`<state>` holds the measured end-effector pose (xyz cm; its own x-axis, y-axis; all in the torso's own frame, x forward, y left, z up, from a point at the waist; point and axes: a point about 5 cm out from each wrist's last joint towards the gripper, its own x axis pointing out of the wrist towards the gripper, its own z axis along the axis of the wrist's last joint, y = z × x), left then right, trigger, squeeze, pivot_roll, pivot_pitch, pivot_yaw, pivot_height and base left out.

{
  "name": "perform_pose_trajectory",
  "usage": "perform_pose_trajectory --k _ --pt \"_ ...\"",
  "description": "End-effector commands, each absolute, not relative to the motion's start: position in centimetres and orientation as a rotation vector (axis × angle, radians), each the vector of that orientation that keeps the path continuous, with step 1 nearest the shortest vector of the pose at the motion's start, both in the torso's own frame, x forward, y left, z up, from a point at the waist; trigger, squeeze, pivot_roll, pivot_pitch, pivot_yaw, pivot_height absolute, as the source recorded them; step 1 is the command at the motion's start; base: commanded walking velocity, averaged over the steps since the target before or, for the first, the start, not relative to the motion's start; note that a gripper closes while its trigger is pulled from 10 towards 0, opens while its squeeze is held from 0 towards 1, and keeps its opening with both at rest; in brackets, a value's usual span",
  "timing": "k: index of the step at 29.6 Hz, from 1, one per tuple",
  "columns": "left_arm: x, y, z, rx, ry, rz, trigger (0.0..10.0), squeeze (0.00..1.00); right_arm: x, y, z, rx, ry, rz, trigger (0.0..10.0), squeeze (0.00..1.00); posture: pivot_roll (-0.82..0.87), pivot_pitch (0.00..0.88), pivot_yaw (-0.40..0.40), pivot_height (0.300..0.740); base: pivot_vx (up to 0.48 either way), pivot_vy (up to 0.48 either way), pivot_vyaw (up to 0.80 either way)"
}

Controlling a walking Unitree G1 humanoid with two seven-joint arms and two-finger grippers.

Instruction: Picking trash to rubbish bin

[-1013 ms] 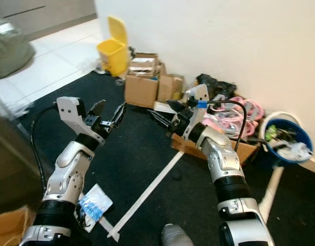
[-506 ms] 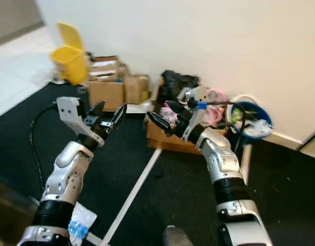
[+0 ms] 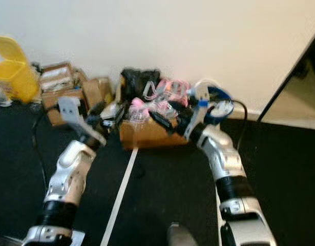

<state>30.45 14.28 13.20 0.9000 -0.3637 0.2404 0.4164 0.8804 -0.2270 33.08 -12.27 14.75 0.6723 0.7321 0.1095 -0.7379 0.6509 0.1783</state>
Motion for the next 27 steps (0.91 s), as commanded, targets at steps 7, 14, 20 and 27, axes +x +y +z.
perform_pose_trajectory --k 7,14,20,27 --pt "30.46 13.90 13.13 -0.269 -0.187 -0.431 10.0 0.00 33.02 -12.47 14.50 0.207 -0.013 0.829 10.0 0.00 -0.04 0.000 -0.015 0.740 0.000 0.000 -0.79" --pt "30.47 13.86 13.07 -0.272 -0.186 -0.435 10.0 0.00 33.02 -12.47 14.44 0.206 -0.011 0.829 10.0 0.00 -0.04 0.000 -0.015 0.740 0.000 0.000 -0.79" --pt "30.48 13.90 12.98 -0.287 -0.185 -0.434 10.0 0.00 33.03 -12.46 14.37 0.205 -0.010 0.828 10.0 0.00 -0.05 0.000 -0.014 0.740 0.000 0.000 -0.79" --pt "30.49 13.95 12.97 -0.293 -0.185 -0.433 10.0 0.00 33.04 -12.46 14.36 0.206 -0.009 0.827 10.0 0.00 -0.05 0.000 -0.014 0.740 0.000 0.000 -0.79"
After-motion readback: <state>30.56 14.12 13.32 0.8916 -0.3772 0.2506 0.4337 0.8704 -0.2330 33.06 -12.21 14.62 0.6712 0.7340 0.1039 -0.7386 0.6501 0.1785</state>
